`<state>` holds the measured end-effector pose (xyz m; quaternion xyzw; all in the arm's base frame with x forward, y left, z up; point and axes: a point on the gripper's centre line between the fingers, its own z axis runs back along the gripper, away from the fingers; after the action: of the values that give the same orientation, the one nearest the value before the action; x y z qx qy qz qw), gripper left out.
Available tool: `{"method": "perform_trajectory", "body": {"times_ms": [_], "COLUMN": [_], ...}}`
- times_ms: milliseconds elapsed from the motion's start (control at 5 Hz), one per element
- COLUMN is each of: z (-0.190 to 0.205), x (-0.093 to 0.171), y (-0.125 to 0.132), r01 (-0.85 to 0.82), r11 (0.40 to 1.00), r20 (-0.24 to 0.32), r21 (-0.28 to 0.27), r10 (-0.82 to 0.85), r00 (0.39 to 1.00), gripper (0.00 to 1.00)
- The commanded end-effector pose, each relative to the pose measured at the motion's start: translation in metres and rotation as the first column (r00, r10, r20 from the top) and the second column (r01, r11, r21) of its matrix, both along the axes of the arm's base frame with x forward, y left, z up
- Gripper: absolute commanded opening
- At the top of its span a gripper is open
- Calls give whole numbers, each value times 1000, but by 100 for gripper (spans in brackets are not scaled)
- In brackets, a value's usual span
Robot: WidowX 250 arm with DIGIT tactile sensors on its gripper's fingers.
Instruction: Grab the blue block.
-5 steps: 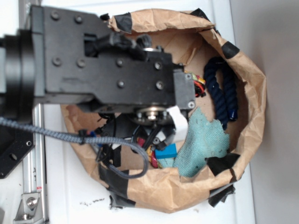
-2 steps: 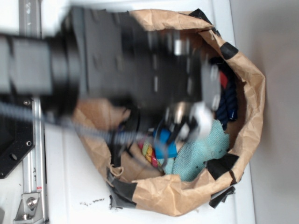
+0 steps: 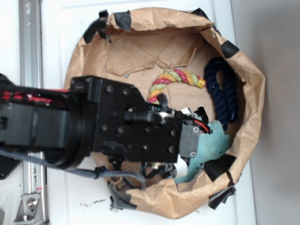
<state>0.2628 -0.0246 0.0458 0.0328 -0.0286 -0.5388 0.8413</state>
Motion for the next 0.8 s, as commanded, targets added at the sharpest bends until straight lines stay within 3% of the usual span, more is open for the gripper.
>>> {"method": "perform_trajectory", "body": {"times_ms": [0,200,600], "z": [-5,-18,-39], "x": [29,37,34], "y": [2,11,5], "r01": [-4,-47,-56], "r11": [992,988,991], "r20": [37,-13,-89], "r21": [-123,-144,-118], "r10": [9,46,45], "r00": [999,999,995], "gripper": [100,100,100]}}
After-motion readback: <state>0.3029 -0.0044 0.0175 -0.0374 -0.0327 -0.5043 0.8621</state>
